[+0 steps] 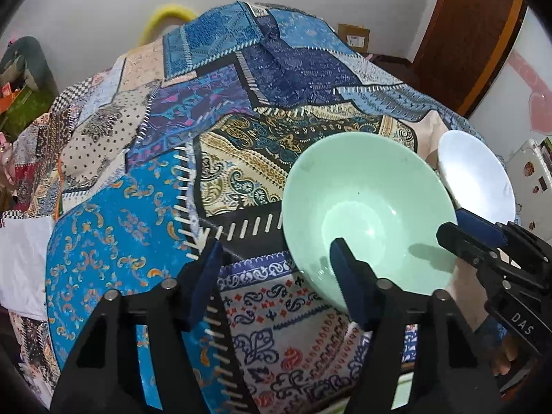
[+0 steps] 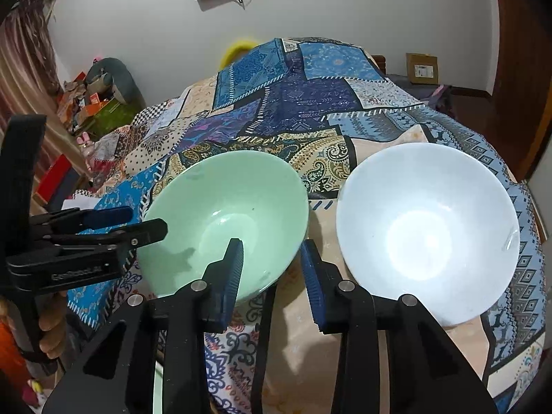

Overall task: Organize plates and bowls
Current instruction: 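Close the left gripper on the mint green bowl rim while the right gripper grips it, then lift and carry the mint green bowl with both grippers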

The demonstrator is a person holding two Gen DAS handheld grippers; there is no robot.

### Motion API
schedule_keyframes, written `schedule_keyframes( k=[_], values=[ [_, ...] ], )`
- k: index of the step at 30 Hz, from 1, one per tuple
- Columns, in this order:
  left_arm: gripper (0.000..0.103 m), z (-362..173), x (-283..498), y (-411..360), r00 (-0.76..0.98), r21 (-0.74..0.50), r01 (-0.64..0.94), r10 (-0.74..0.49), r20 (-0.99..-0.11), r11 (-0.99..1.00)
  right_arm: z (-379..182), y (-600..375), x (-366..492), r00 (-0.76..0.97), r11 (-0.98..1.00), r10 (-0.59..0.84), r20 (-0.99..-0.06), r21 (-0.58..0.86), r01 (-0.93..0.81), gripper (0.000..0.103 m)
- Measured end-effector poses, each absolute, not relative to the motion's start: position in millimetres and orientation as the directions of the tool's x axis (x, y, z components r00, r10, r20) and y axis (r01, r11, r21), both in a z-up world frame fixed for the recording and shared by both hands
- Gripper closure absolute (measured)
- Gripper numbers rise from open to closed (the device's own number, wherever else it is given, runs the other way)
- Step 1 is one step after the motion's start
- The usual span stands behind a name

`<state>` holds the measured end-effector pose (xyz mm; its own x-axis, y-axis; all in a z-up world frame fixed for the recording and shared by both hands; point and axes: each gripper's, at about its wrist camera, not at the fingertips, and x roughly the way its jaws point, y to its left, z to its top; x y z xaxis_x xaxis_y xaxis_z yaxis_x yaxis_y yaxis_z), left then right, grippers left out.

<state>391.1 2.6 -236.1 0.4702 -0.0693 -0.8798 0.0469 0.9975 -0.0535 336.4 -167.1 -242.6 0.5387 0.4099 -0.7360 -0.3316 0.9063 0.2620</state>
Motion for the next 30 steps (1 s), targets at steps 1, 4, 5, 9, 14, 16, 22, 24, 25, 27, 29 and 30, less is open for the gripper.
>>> schedule_keyframes(
  k=[1,4,5,9,14,16,22,24,25,27,29,30],
  values=[
    [0.047,-239,394,2,0.459,-0.058,0.048,-0.074,-0.885,0.997,-244,-167,337,0.534,0.907,0.408,-0.740,0.262,-0.328,0.071],
    [0.052,-245,398,-1,0.449,-0.061,0.058,-0.080,-0.890,0.996,-248,-166,340,0.524,0.906,0.409,-0.747,0.265,-0.330,0.071],
    [0.054,-246,398,-2,0.448,-0.060,0.060,-0.080,-0.890,0.996,-249,-165,341,0.520,0.905,0.411,-0.749,0.266,-0.332,0.072],
    [0.056,-253,403,-6,0.425,-0.058,0.065,-0.080,-0.902,0.996,-255,-157,347,0.518,0.912,0.387,-0.763,0.235,-0.335,0.077],
    [0.068,-260,406,-11,0.412,-0.049,0.063,-0.071,-0.908,0.997,-255,-149,352,0.538,0.923,0.350,-0.767,0.182,-0.340,0.077],
    [0.076,-263,407,-13,0.403,-0.053,0.072,-0.078,-0.912,0.996,-256,-147,354,0.538,0.923,0.346,-0.768,0.177,-0.341,0.077],
    [0.081,-260,402,-16,0.399,-0.039,0.080,-0.068,-0.915,0.996,-256,-149,355,0.529,0.919,0.368,-0.764,0.213,-0.331,0.078],
    [0.081,-257,398,-14,0.392,-0.041,0.078,-0.069,-0.917,0.996,-255,-148,353,0.521,0.913,0.386,-0.761,0.235,-0.333,0.078],
    [0.081,-256,396,-14,0.390,-0.042,0.077,-0.069,-0.918,0.996,-253,-147,351,0.522,0.912,0.389,-0.759,0.235,-0.337,0.078],
    [0.081,-252,391,-12,0.385,-0.044,0.072,-0.069,-0.920,0.996,-250,-144,346,0.532,0.912,0.384,-0.755,0.221,-0.346,0.078],
    [0.081,-248,385,-12,0.396,-0.035,0.071,-0.060,-0.916,0.997,-244,-140,337,0.547,0.913,0.375,-0.748,0.196,-0.358,0.078],
    [0.081,-245,381,-12,0.403,-0.025,0.073,-0.052,-0.914,0.997,-242,-139,336,0.549,0.912,0.375,-0.747,0.192,-0.362,0.078]
  ],
)
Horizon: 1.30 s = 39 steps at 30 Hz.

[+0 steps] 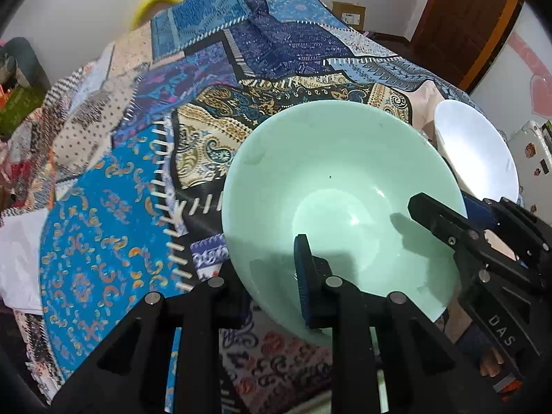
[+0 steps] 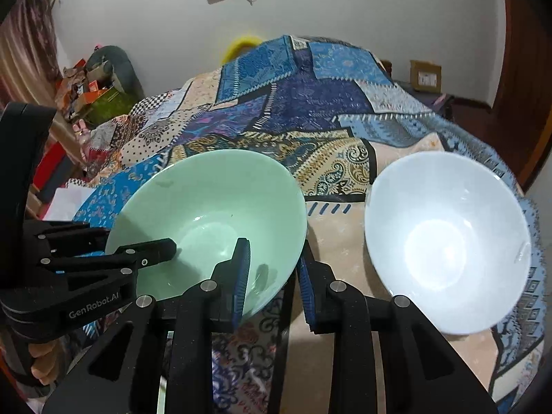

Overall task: Organize plates and bowls
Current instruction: 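Lift and carry the mint green bowl with both grippers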

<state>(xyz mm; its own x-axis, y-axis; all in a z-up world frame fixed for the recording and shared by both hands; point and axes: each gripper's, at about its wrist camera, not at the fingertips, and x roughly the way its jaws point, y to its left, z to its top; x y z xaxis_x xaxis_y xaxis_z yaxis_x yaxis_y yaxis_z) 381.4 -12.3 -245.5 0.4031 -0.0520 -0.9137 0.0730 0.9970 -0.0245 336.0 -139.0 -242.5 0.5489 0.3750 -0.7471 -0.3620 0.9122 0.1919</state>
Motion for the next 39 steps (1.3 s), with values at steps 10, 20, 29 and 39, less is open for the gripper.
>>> schedule_keyframes(
  k=[10,20,29,39],
  values=[
    [0.081,-209,342,-15,0.459,-0.027,0.074,-0.058,-0.887,0.997,-215,-142,308,0.570,0.904,0.399,-0.718,0.204,-0.375,0.078],
    [0.081,-165,293,-9,0.513,-0.037,0.058,-0.061,-0.856,0.998,-183,-138,275,0.597,0.890,0.432,-0.676,0.211,-0.406,0.078],
    [0.081,-133,245,3,0.549,-0.043,0.029,-0.052,-0.834,0.999,-163,-131,245,0.608,0.872,0.464,-0.644,0.212,-0.441,0.078],
    [0.081,-111,189,26,0.580,-0.045,-0.027,-0.021,-0.815,0.999,-148,-109,212,0.602,0.843,0.505,-0.618,0.204,-0.498,0.081]
  ],
)
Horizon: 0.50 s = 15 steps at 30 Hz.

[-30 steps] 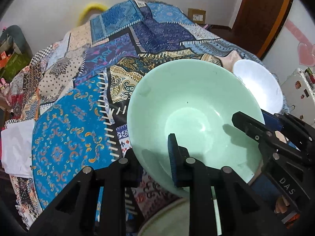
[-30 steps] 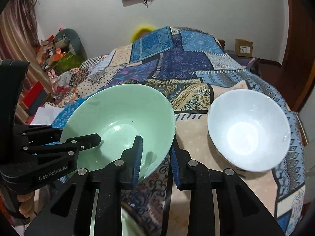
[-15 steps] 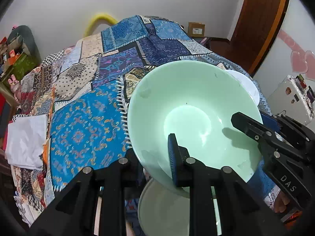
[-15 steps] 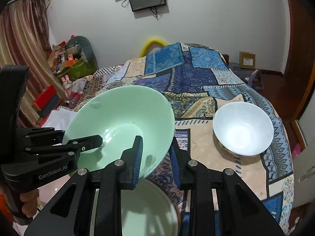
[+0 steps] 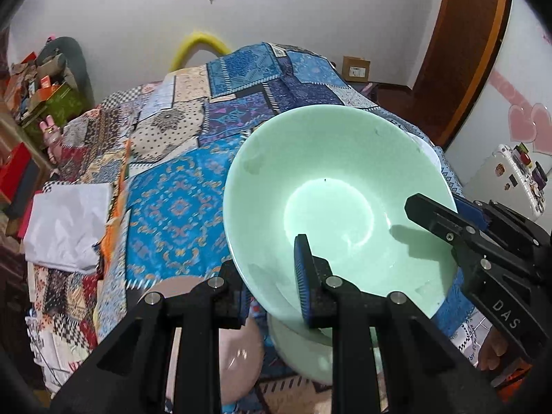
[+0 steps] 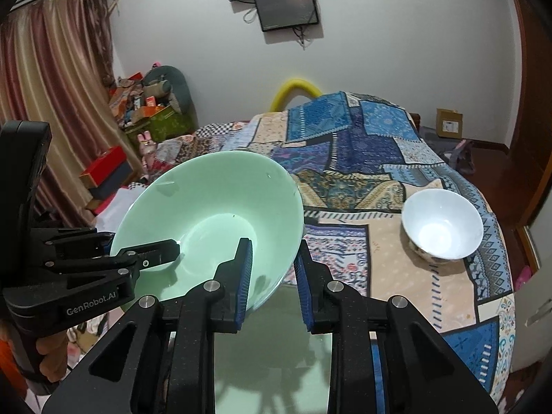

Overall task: Organize plates and bowls
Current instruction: 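Lift and carry the mint green bowl with both grippers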

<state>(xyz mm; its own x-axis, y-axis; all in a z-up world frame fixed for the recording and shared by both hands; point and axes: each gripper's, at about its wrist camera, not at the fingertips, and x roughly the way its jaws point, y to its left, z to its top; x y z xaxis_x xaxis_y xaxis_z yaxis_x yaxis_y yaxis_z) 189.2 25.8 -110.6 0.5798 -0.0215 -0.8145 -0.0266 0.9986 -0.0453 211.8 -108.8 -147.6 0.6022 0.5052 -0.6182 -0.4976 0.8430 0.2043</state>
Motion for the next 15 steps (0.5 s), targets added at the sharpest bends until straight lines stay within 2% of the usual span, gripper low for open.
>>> schedule_keyframes(
  k=[15],
  values=[
    [0.081,-97,119,81,0.599,-0.050,-0.133,0.040,-0.800,0.990,-141,-60,171,0.573,0.788,0.570,-0.589,0.195,-0.584,0.086]
  ],
)
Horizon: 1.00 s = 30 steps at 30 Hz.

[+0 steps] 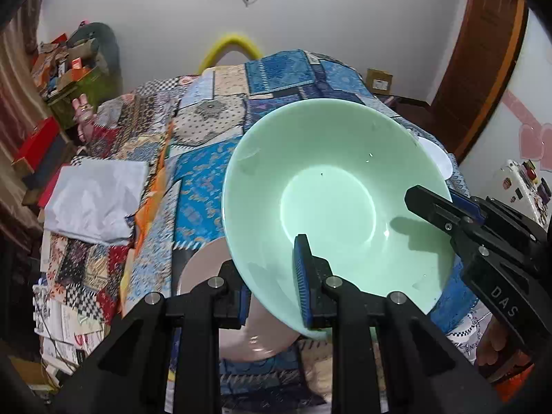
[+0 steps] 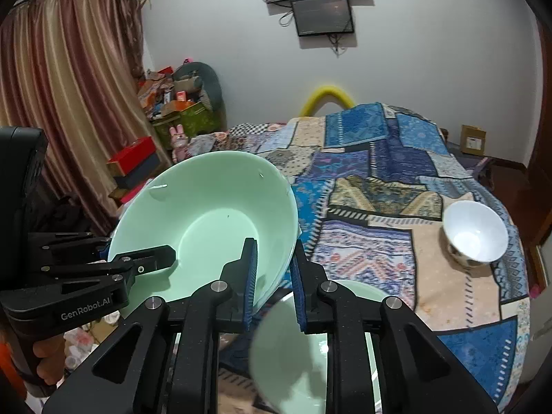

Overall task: Organize plates and bowls
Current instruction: 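Lift and carry the mint green bowl with both grippers, then lower the mint green bowl into the pale pink bowl with both grippers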

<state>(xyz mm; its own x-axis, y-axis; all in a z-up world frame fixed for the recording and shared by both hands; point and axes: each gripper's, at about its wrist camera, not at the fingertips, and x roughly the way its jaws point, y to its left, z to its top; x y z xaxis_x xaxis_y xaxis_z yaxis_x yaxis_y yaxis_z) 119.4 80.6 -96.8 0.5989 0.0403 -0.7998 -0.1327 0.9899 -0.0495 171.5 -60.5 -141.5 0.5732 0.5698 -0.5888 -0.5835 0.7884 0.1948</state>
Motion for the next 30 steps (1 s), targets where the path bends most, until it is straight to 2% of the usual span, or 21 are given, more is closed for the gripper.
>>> schedule_keyframes(
  k=[16,30],
  values=[
    [0.081,-118,74,137,0.570,-0.073,-0.242,0.081,-0.817,0.967,-160,-7,150,0.481,0.722,0.625,-0.614,0.220,-0.656,0.086],
    [0.081,-163,80,151,0.498,-0.096,-0.261,0.049,-0.866,0.961,-196,7,154,0.409,0.722,0.602,-0.686,0.249,-0.646,0.086]
  ],
)
